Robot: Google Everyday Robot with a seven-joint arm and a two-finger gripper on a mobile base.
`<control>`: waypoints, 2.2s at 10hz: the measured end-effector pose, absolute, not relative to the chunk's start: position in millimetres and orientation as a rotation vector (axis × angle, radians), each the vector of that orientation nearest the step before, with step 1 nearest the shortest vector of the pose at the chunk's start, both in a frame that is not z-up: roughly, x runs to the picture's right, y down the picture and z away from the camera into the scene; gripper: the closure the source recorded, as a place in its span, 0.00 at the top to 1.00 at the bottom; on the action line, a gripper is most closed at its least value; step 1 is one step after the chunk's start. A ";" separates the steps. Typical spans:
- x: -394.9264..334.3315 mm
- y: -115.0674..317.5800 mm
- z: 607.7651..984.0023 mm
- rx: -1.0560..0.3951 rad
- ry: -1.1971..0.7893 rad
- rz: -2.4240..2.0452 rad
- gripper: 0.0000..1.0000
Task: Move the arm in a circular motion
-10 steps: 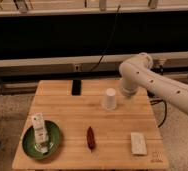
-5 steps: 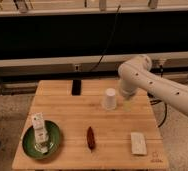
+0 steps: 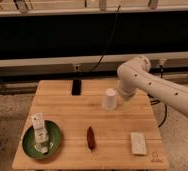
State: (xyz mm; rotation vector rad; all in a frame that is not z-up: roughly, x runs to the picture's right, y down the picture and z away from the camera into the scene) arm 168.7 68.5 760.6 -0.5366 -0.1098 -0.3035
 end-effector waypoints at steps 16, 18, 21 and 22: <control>187.6 68.7 774.3 -0.535 -0.148 -0.346 0.80; 185.2 66.7 777.7 -0.535 -0.151 -0.353 0.80; 194.7 65.8 779.6 -0.536 -0.153 -0.353 0.80; 192.9 66.2 780.2 -0.537 -0.156 -0.358 0.80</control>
